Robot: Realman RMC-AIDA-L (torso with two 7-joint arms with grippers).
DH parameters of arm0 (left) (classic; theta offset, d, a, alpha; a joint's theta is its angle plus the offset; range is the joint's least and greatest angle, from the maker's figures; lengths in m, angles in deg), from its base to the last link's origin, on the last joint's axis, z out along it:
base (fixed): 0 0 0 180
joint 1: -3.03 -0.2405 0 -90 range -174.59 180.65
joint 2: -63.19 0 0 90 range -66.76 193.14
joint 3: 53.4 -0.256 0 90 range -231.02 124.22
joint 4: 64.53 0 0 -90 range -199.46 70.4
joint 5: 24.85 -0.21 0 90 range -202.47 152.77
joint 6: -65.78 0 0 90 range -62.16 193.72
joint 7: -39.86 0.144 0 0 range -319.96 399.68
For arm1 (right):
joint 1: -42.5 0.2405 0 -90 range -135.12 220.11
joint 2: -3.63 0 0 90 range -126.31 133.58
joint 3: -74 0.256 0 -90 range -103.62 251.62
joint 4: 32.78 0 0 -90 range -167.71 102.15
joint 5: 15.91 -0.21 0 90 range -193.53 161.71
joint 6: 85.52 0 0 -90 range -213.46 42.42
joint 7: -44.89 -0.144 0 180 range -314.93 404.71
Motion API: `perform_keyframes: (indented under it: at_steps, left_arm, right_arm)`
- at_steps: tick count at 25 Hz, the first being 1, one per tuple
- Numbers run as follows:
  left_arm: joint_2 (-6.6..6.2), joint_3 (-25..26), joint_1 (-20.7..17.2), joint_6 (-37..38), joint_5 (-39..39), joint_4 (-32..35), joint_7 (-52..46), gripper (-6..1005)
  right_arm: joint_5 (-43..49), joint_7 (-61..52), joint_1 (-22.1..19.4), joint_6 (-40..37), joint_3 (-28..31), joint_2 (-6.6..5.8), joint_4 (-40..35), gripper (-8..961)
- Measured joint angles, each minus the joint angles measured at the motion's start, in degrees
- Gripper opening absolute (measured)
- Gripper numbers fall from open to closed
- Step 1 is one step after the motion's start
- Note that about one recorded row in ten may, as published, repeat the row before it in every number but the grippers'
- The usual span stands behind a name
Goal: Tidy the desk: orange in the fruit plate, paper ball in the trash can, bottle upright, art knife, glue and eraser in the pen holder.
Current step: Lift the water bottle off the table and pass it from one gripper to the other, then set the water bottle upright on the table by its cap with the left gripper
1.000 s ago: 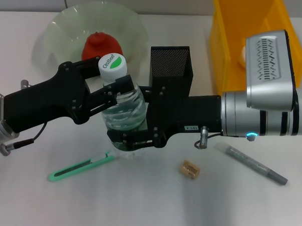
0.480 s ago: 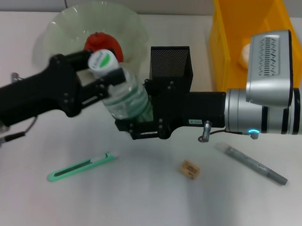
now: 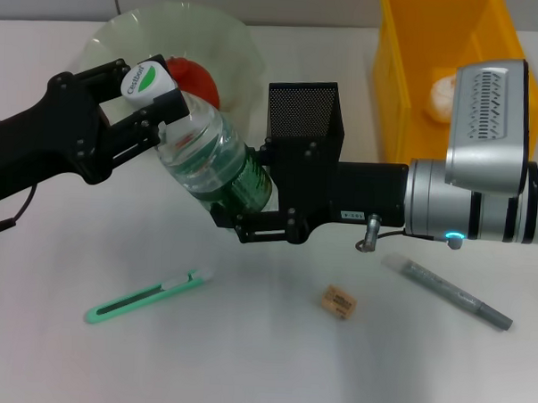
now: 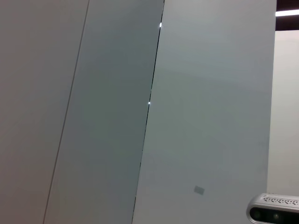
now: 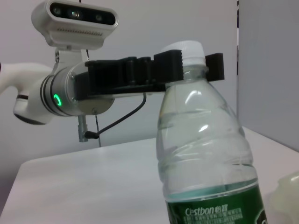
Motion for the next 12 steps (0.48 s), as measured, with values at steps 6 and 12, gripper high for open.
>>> perform_keyframes:
  at_steps: [6, 12]
  left_arm:
    - [-0.02, 1.0, -0.1, 0.3, 0.0, 0.5, -0.3, 450]
    - [0.13, 2.1, -0.1, 0.7, 0.1, 1.4, -0.4, 449]
  right_arm:
    - [-0.2, 0.1, 0.2, -0.2, 0.3, -0.06, 0.8, 794]
    - [-0.2, 0.1, 0.4, 0.4, 0.1, -0.11, 1.6, 793]
